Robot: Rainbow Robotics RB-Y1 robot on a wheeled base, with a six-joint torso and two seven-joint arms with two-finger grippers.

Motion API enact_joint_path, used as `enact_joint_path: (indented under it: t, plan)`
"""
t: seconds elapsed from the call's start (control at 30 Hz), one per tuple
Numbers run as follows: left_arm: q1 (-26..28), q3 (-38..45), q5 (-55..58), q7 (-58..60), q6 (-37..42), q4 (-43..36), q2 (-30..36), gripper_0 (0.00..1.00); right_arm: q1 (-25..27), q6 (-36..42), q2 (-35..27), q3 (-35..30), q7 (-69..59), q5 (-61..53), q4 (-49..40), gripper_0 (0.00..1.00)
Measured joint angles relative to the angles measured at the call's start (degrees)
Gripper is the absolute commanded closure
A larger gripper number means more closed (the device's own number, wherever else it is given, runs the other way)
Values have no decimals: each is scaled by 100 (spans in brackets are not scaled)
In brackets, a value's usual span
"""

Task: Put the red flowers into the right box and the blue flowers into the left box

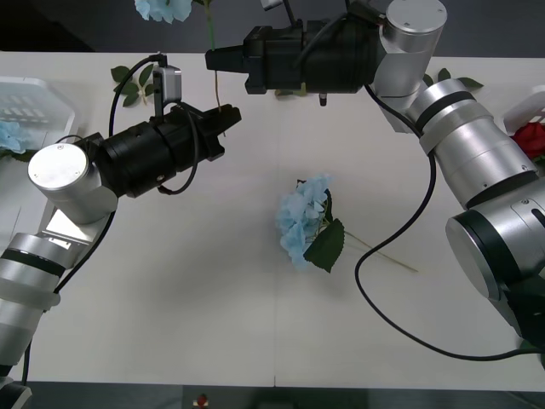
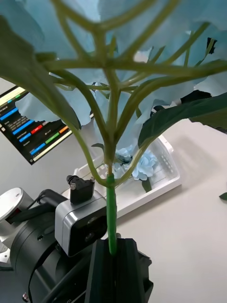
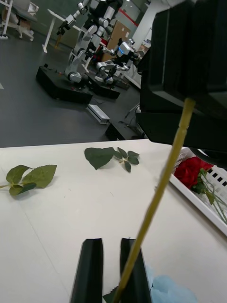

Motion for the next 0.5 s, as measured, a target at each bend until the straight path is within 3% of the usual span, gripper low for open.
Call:
enact_joint_path:
  t: [0.3,0.37,0.47,0.5]
  plan:
    - [0,0,23,0,0,0,1,100,0,-1,0,0,0,-1,0,99]
    - [1,0,122,1,8,1,25,100,0,-1,0,0,0,-9,0,58]
    - [1,4,595,6,161,1,208,100,0,-5,0,4,0,-12,0,36]
    - [1,23,732,18,269,1,299,100,0,-25,0,11,0,-11,0,34]
